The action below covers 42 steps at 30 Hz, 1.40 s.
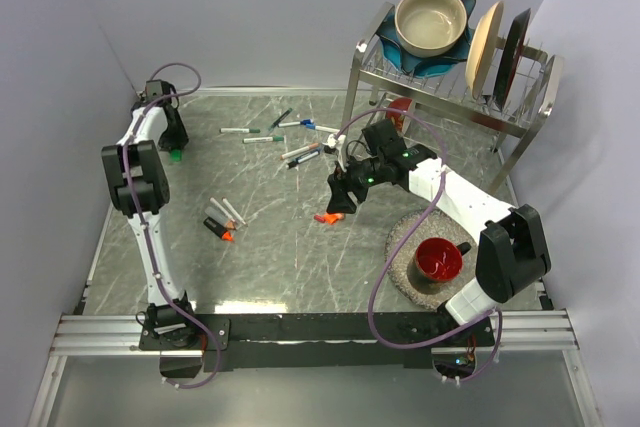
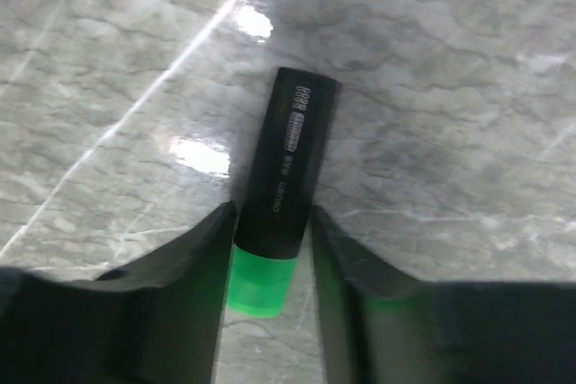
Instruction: Open the pen caps
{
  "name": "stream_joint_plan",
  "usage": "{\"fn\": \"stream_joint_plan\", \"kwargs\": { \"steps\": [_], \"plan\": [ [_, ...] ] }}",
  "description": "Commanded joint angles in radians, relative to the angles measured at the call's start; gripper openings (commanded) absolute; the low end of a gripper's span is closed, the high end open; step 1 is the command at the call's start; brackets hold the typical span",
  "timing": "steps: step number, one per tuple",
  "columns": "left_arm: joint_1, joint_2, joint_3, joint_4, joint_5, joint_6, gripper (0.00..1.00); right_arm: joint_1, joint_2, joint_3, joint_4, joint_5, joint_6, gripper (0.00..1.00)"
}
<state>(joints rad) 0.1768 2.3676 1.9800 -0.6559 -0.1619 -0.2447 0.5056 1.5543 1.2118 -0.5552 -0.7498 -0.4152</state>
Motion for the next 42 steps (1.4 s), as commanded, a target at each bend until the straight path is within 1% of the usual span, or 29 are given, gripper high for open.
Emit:
{"fn": "stream_joint_plan", "kwargs": {
  "steps": [1,4,5,7,8,13,14,15,17,18,19,20,21,22,23,24,25,27,28,29,30,31,32,34,35,36,37,38,42],
  "plan": [
    [-0.019,0.042,-0.020,-0.053,-0.010,0.013,0.37,-0.010,-0.028,0.043,-0.003,-0.019,-0.016,0.68],
    [-0.019,0.009,-0.052,-0.031,0.047,-0.002,0.21,-0.010,-0.033,0.040,-0.005,-0.023,-0.017,0.68],
    [-0.017,-0.005,-0.061,-0.024,0.061,-0.007,0.13,-0.010,-0.034,0.040,-0.003,-0.023,-0.020,0.68],
    [-0.011,-0.068,-0.108,0.001,0.120,-0.027,0.04,-0.010,-0.037,0.040,-0.005,-0.031,-0.025,0.68],
    [-0.010,-0.097,-0.134,0.046,0.142,-0.037,0.01,-0.009,-0.040,0.037,-0.005,-0.037,-0.027,0.68],
    [0.006,-0.371,-0.398,0.260,0.376,-0.138,0.01,-0.010,-0.053,0.023,0.011,-0.063,-0.028,0.68],
    [0.006,-0.449,-0.441,0.338,0.416,-0.157,0.01,-0.010,-0.054,0.022,0.012,-0.072,-0.028,0.68],
    [0.006,-0.485,-0.517,0.369,0.462,-0.169,0.01,-0.010,-0.054,0.020,0.012,-0.075,-0.028,0.68],
    [0.007,-0.554,-0.597,0.439,0.606,-0.218,0.01,-0.009,-0.054,0.015,0.015,-0.092,-0.027,0.68],
    [0.006,-0.618,-0.684,0.517,0.651,-0.241,0.01,-0.010,-0.054,0.015,0.023,-0.098,-0.024,0.68],
    [0.004,-0.649,-0.729,0.570,0.762,-0.299,0.01,-0.009,-0.054,0.012,0.029,-0.108,-0.019,0.68],
    [0.001,-0.710,-0.778,0.626,0.812,-0.341,0.01,-0.009,-0.056,0.006,0.034,-0.121,-0.005,0.68],
    [-0.005,-0.738,-0.861,0.724,0.852,-0.379,0.01,-0.010,-0.059,0.002,0.052,-0.153,0.009,0.68],
    [-0.037,-0.769,-0.900,0.764,0.887,-0.442,0.01,-0.010,-0.065,-0.004,0.072,-0.180,0.028,0.68],
    [-0.062,-0.835,-0.935,0.798,0.906,-0.468,0.01,-0.009,-0.069,-0.021,0.093,-0.203,0.077,0.68],
    [-0.089,-0.870,-1.001,0.835,0.898,-0.493,0.01,-0.007,-0.077,-0.030,0.150,-0.248,0.110,0.68],
    [-0.158,-0.904,-1.035,0.902,0.888,-0.545,0.01,-0.007,-0.080,-0.041,0.181,-0.267,0.146,0.68],
    [-0.226,-0.993,-1.114,0.949,0.822,-0.593,0.01,0.002,-0.079,-0.055,0.256,-0.284,0.251,0.68],
    [-0.285,-1.025,-1.150,1.022,0.790,-0.657,0.01,0.007,-0.082,-0.061,0.283,-0.278,0.286,0.68],
    [-0.315,-1.089,-1.182,1.048,0.686,-0.691,0.01,0.014,-0.083,-0.073,0.334,-0.272,0.347,0.68],
    [-0.344,-1.120,-1.239,1.065,0.633,-0.749,0.01,0.025,-0.086,-0.084,0.366,-0.257,0.386,0.68],
    [-0.405,-1.148,-1.259,1.069,0.568,-0.768,0.01,0.033,-0.089,-0.092,0.394,-0.222,0.412,0.69],
    [-0.436,-1.200,-1.273,1.067,0.459,-0.784,0.01,0.039,-0.086,-0.106,0.432,-0.212,0.474,0.69],
    [-0.518,-1.240,-1.296,1.041,0.346,-0.818,0.01,0.057,-0.085,-0.127,0.484,-0.169,0.550,0.70],
    [-0.543,-1.263,-1.296,1.000,0.305,-0.826,0.01,0.060,-0.080,-0.145,0.523,-0.157,0.567,0.70],
    [-0.565,-1.269,-1.287,0.975,0.226,-0.840,0.01,0.068,-0.077,-0.150,0.535,-0.140,0.582,0.71],
    [-0.597,-1.274,-1.281,0.954,0.199,-0.840,0.01,0.080,-0.076,-0.155,0.549,-0.114,0.602,0.71],
    [-0.614,-1.275,-1.273,0.902,0.168,-0.841,0.01,0.088,-0.071,-0.156,0.554,-0.044,0.652,0.71],
    [-0.668,-1.263,-1.244,0.849,0.113,-0.858,0.01,0.119,-0.071,-0.156,0.554,0.062,0.728,0.72]
  ]
}}
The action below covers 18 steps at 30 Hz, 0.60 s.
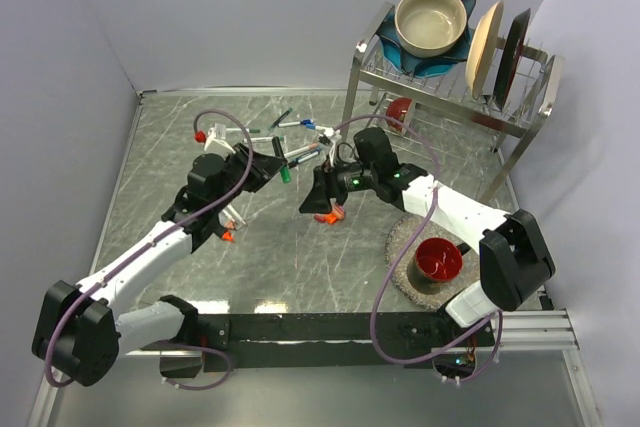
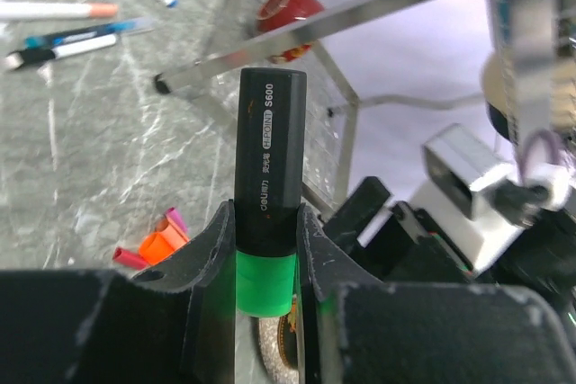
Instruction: Open the pen caps
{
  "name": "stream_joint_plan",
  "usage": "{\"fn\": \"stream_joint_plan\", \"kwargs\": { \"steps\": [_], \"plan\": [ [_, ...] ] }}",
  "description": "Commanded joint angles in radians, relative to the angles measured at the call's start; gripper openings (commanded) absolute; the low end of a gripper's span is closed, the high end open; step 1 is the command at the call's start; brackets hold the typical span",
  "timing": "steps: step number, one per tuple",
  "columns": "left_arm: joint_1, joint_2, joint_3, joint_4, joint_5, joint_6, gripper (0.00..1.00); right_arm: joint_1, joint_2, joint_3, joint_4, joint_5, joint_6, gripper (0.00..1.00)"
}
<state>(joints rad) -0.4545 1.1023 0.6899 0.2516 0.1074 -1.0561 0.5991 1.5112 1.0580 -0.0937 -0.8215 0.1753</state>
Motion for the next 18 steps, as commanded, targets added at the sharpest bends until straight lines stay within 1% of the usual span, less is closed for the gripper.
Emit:
{"fn": "stream_joint_plan", "kwargs": {
  "steps": [1,7,12,15,18],
  "plan": [
    [-0.053,0.007,0.049,-0.070,-0.181,-0.050,0.01,0.031,-0.031,-0.004,0.119,0.137,0.150,0.72],
    [-0.108,0.031,0.069,-0.090,-0.224,-0.070,0.01,0.034,-0.040,-0.007,0.141,0.192,0.204,0.72],
    [-0.165,0.063,0.079,-0.086,-0.247,-0.111,0.01,0.036,-0.025,0.008,0.121,0.246,0.205,0.72],
    [-0.196,0.083,0.088,-0.086,-0.261,-0.128,0.01,0.034,-0.023,0.014,0.112,0.291,0.194,0.71],
    [-0.220,0.103,0.103,-0.092,-0.273,-0.140,0.01,0.036,-0.025,0.014,0.112,0.321,0.191,0.67]
  ]
}}
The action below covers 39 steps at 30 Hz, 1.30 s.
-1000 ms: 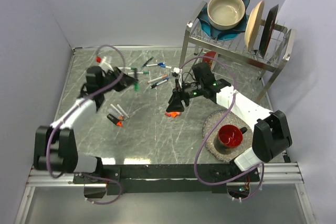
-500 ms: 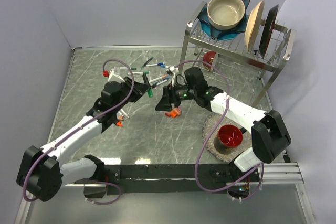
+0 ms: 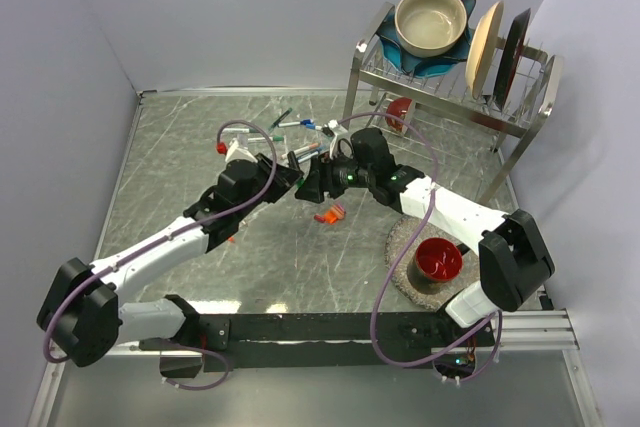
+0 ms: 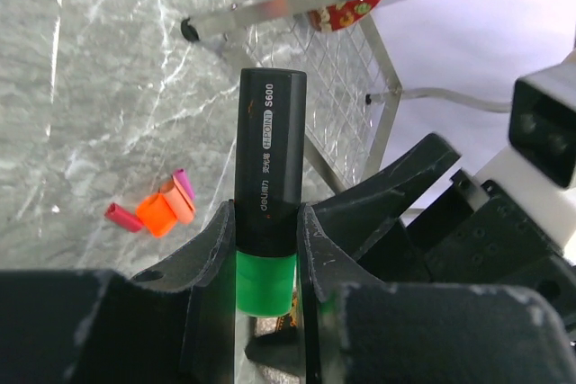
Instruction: Open the pen caps
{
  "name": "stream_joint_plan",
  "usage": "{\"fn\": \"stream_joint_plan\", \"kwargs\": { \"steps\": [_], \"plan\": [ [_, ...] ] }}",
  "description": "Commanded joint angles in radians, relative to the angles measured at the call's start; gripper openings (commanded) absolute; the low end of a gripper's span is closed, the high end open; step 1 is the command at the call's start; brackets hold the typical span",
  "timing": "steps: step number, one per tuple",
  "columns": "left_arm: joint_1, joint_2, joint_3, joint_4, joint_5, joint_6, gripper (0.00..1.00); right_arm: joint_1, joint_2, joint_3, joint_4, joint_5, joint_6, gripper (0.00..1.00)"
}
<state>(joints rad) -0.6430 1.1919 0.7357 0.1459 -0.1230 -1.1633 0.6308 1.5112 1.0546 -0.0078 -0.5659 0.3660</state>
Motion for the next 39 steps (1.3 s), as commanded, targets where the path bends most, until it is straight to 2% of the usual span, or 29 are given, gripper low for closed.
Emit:
{"fn": "stream_joint_plan", "kwargs": {
  "steps": [1,3,6,9,10,11,13,14,15,16,19,23,29,35,39],
  "plan": [
    [-0.038,0.020,0.059,0.015,-0.043,-0.035,0.01,0.003,-0.026,0.015,0.028,0.076,0.001,0.65],
    [-0.052,0.023,0.062,0.018,-0.052,-0.041,0.01,0.004,-0.022,0.019,0.023,0.100,-0.001,0.61],
    [-0.063,0.023,0.064,0.020,-0.059,-0.049,0.01,0.006,-0.008,0.025,0.015,0.093,-0.006,0.48],
    [-0.066,0.017,0.062,0.021,-0.064,-0.052,0.01,0.004,-0.003,0.025,0.017,0.074,-0.004,0.30],
    [-0.066,0.014,0.062,0.023,-0.063,-0.052,0.01,0.006,-0.002,0.028,0.017,0.067,-0.006,0.18],
    [-0.066,0.012,0.060,0.021,-0.061,-0.053,0.01,0.006,-0.002,0.030,0.016,0.058,-0.009,0.11],
    [-0.066,0.006,0.059,0.020,-0.058,-0.049,0.03,0.006,0.000,0.035,0.015,0.046,-0.019,0.00],
    [-0.066,0.005,0.060,0.017,-0.056,-0.041,0.13,0.003,0.000,0.038,0.015,0.041,-0.022,0.00],
    [-0.066,0.003,0.059,0.018,-0.058,-0.033,0.27,0.004,-0.002,0.041,0.015,0.028,-0.033,0.00],
    [-0.064,-0.005,0.054,0.026,-0.058,-0.024,0.52,0.003,-0.003,0.044,-0.009,0.015,-0.039,0.00],
    [-0.046,-0.023,0.036,0.032,-0.060,-0.009,0.73,0.004,-0.012,0.050,-0.014,-0.047,-0.071,0.00],
    [0.005,-0.040,0.004,0.058,-0.006,-0.010,0.72,0.003,-0.003,0.071,-0.049,-0.115,-0.107,0.00],
    [0.055,-0.055,-0.050,0.188,0.114,0.030,0.59,-0.017,0.024,0.105,-0.126,-0.290,-0.235,0.00],
    [0.094,-0.069,-0.099,0.366,0.333,0.093,0.61,-0.091,0.032,0.082,-0.060,-0.469,-0.203,0.00],
    [0.109,-0.084,-0.124,0.428,0.379,0.090,0.67,-0.095,0.009,0.071,-0.058,-0.407,-0.202,0.00]
  ]
}}
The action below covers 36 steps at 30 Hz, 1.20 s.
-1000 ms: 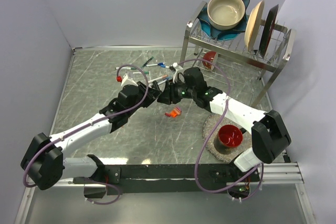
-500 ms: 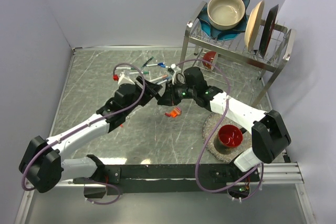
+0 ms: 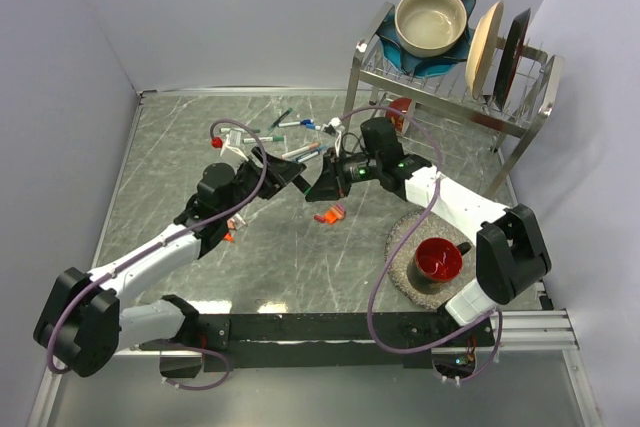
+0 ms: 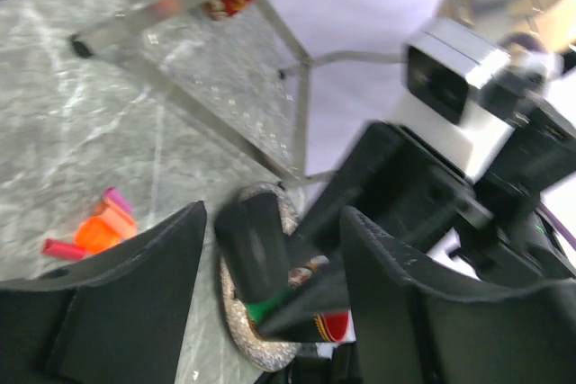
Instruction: Open the pen caps
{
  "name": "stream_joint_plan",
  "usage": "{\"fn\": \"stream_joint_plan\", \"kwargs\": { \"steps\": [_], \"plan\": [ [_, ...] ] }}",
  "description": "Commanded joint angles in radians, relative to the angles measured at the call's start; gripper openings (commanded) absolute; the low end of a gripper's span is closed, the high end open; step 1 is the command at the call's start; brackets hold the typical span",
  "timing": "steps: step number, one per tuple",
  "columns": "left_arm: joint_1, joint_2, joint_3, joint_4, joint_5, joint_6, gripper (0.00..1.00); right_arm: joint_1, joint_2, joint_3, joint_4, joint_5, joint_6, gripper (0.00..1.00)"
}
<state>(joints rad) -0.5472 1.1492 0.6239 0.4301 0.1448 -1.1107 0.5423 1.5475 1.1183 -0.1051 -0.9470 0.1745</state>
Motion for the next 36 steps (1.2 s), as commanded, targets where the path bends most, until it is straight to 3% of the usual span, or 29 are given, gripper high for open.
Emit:
{"fn": "stream_joint_plan", "kwargs": {
  "steps": [1,11,18,23,29,33,36],
  "plan": [
    [0.013,-0.046,-0.010,0.134,0.104,0.038,0.68,-0.007,-0.032,0.008,0.033,-0.007,-0.012,0.00],
    [0.003,0.014,0.027,0.081,0.078,-0.026,0.64,0.001,-0.044,0.011,0.015,0.099,-0.032,0.00],
    [-0.031,0.040,0.111,-0.118,-0.043,-0.055,0.58,0.048,-0.075,0.012,-0.016,0.229,-0.093,0.00],
    [-0.049,0.046,0.135,-0.169,-0.099,-0.060,0.55,0.091,-0.070,0.021,-0.038,0.290,-0.127,0.00],
    [-0.053,0.032,0.123,-0.191,-0.136,-0.061,0.38,0.099,-0.069,0.025,-0.045,0.338,-0.138,0.00],
    [-0.048,0.001,0.119,-0.224,-0.192,-0.041,0.01,0.105,-0.064,0.028,-0.057,0.327,-0.150,0.00],
    [0.027,-0.049,0.088,-0.254,-0.225,-0.057,0.01,0.110,-0.055,0.034,-0.077,0.304,-0.167,0.00]
  ]
}}
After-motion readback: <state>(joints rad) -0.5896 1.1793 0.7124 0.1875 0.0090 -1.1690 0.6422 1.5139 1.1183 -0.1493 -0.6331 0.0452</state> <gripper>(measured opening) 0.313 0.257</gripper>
